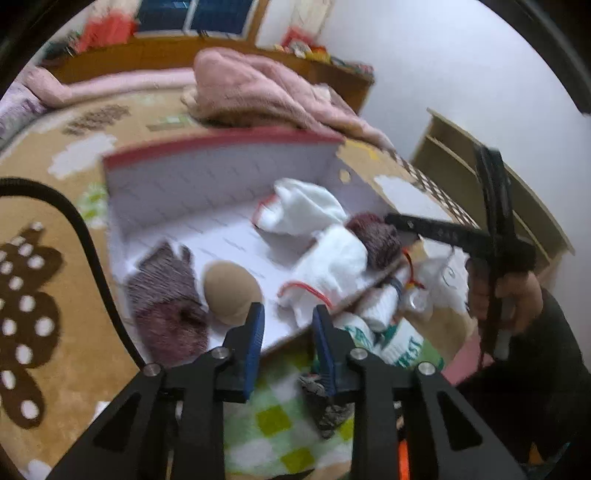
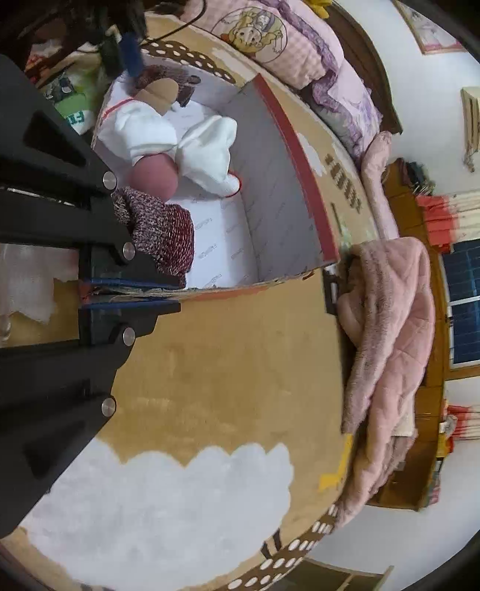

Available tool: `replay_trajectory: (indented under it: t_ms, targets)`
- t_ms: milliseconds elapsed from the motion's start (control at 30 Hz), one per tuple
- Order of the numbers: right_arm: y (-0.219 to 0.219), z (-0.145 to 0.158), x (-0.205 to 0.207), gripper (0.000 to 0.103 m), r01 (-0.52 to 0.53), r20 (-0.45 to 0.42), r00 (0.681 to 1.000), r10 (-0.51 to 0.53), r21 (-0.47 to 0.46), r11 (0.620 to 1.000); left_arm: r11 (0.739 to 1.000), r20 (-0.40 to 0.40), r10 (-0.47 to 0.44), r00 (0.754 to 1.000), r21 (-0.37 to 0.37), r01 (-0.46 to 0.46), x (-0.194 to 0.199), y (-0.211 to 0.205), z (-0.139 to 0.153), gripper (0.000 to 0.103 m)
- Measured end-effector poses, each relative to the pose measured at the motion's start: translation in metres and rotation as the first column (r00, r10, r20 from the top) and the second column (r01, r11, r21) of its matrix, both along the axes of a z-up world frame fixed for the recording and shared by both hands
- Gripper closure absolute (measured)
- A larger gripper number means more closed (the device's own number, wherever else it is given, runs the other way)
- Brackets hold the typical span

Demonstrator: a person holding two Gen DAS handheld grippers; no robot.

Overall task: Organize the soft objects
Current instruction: 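Withdraw both grippers from the shoebox toward the remaining items, then grasp a green-and-white FIRST sock with the left gripper while the right grasps another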

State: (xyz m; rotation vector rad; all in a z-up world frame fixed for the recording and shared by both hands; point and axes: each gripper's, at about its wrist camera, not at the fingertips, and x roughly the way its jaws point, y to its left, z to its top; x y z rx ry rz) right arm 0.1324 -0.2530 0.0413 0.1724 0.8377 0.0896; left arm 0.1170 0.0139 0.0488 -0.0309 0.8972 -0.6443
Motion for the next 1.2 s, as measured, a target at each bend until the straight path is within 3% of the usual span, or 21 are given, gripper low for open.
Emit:
replay_trajectory:
  t_ms: [67,100,133,167,267,333,433,567,633,767,867,1033,1100,1200]
  targets:
    - [-0.004,0.009,-0.009,0.081,0.012,0.068,0.998,-0.012,0.013,1.000,0.999,0.050,0.040,0.998,0.000,-0.040,-0.005,0.003,0.007,0.071]
    - [-0.007,0.015,-0.015,0.064,0.018,0.095,0.995,-0.020,0.019,1.000,0.998,0.075,0.062,0.995,-0.013,-0.061,-0.009,0.007,0.013,0.067]
    - [-0.010,0.021,-0.024,0.055,0.023,0.129,0.991,-0.027,0.028,0.999,0.997,0.095,0.080,0.992,-0.029,-0.077,-0.012,0.011,0.019,0.065]
    - [-0.015,0.027,-0.034,0.054,0.032,0.162,0.986,-0.037,0.036,0.999,0.995,0.114,0.095,0.989,-0.038,-0.092,-0.018,0.014,0.025,0.064]
    - [-0.023,0.034,-0.057,0.054,0.068,0.196,0.977,-0.080,0.067,0.995,0.991,0.159,0.133,0.978,-0.034,-0.129,-0.040,0.023,0.033,0.064]
    - [-0.028,0.035,-0.074,0.054,0.068,0.213,0.972,-0.095,0.130,0.989,0.988,0.147,0.155,0.977,-0.025,-0.153,-0.052,0.026,0.033,0.064]
    - [-0.019,0.035,-0.089,0.054,0.009,0.224,0.973,-0.054,0.195,0.981,0.981,0.155,0.192,0.969,-0.032,-0.189,-0.071,0.025,0.033,0.064]
    - [0.009,0.031,-0.112,0.054,-0.060,0.218,0.976,0.018,0.188,0.980,0.981,0.123,0.183,0.975,-0.084,-0.174,-0.083,0.016,0.024,0.065]
    - [0.026,0.022,-0.118,0.058,-0.114,0.185,0.980,0.075,0.207,0.972,0.988,0.097,0.115,0.989,-0.117,-0.104,-0.083,0.003,0.020,0.066]
    - [0.045,0.000,-0.121,0.062,-0.176,0.106,0.982,0.154,0.240,0.955,0.997,0.113,0.028,0.993,-0.075,-0.020,-0.078,-0.024,0.018,0.067]
    - [0.052,-0.015,-0.111,0.063,-0.204,0.053,0.979,0.197,0.268,0.942,0.998,0.078,0.023,0.997,-0.064,-0.018,-0.064,-0.033,0.010,0.059]
    - [0.058,-0.039,-0.099,0.063,-0.205,-0.016,0.973,0.229,0.387,0.899,0.999,-0.015,0.050,0.999,0.007,-0.050,-0.037,-0.041,-0.019,0.057]
    - [0.059,-0.044,-0.098,0.067,-0.198,-0.020,0.974,0.224,0.397,0.896,0.997,-0.013,0.077,0.997,0.029,-0.077,-0.033,-0.042,-0.028,0.062]
    - [0.059,-0.044,-0.098,0.082,-0.206,-0.006,0.974,0.226,0.384,0.900,0.995,0.000,0.100,0.995,-0.010,-0.100,-0.032,-0.040,-0.034,0.075]
